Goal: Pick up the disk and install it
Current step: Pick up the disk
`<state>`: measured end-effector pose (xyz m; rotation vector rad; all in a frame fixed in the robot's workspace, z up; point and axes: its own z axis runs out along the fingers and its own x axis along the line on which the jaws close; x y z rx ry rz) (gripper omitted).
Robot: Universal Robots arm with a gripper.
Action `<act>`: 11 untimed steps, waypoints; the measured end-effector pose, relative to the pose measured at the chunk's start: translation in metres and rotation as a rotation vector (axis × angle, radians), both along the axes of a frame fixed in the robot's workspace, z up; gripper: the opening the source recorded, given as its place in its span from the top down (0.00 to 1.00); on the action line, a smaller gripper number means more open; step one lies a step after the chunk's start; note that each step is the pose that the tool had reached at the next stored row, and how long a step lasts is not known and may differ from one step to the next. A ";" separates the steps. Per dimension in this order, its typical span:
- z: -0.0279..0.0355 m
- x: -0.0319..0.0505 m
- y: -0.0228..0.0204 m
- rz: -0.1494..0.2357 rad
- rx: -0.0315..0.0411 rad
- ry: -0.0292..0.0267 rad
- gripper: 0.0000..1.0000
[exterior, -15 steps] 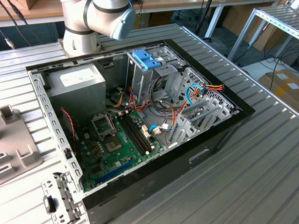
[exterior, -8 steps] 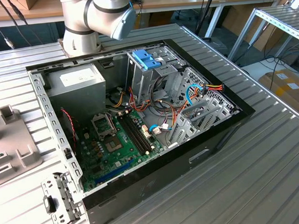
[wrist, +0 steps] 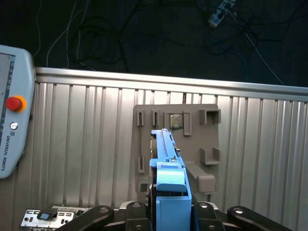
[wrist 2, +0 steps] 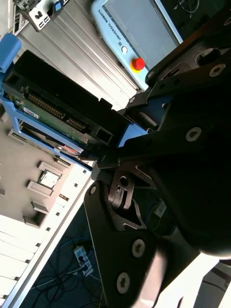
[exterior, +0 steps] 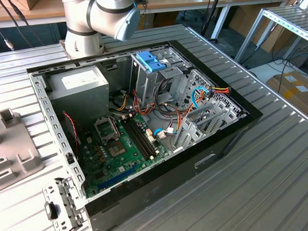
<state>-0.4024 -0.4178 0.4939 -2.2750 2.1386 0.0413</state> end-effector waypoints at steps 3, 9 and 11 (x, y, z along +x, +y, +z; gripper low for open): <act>-0.0002 0.0019 -0.0017 0.000 0.0000 -0.0001 0.63; -0.0004 0.0088 -0.0044 0.000 0.0000 0.0000 0.63; -0.0005 0.0117 -0.0057 0.000 0.0000 0.0000 0.63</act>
